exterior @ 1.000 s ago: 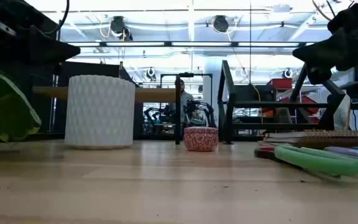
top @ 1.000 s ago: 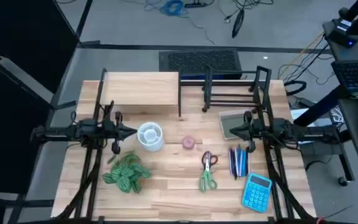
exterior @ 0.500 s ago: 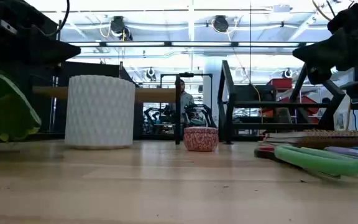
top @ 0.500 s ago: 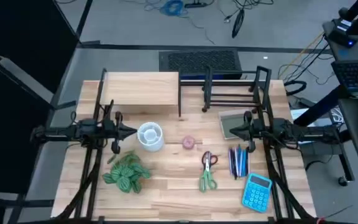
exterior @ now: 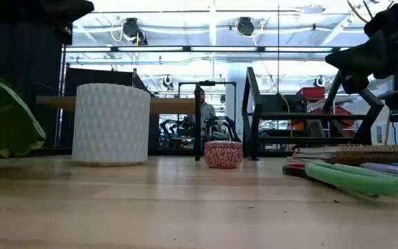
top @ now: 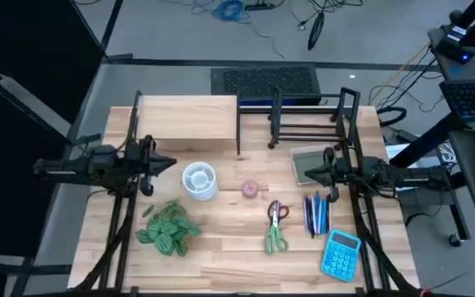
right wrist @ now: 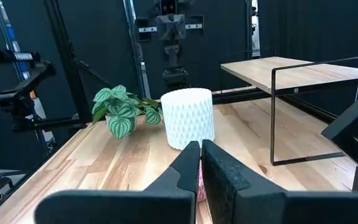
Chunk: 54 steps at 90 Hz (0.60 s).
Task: Stock shelves
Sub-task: Put the white pen holder on the shelf
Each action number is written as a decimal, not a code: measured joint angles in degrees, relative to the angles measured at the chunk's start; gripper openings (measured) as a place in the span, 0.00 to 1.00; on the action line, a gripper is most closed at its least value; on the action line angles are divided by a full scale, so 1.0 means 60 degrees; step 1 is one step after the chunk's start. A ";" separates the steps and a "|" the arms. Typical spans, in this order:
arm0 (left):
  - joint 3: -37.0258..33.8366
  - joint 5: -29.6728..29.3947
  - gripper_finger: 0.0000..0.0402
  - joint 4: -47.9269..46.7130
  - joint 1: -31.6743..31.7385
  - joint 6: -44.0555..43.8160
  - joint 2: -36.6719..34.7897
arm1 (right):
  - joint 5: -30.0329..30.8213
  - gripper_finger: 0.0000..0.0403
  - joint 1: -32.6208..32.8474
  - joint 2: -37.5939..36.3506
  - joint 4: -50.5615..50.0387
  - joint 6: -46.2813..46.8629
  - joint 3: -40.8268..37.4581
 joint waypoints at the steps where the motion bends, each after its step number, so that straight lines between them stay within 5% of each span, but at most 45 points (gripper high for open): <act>1: 0.0150 -0.0042 0.00 -0.0184 0.0000 -0.0016 0.0158 | 0.0000 0.00 0.0000 0.0000 -0.0001 -0.0001 0.0000; 24: 0.3550 -0.0752 0.00 -0.3845 0.0000 -0.1028 0.3506 | 0.0000 0.00 0.0000 0.0000 0.0000 -0.0001 0.0000; 54: 0.5831 -0.0746 0.00 -0.4456 0.0102 0.0207 0.6081 | 0.0000 0.00 0.0002 0.0000 0.0002 0.0000 0.0000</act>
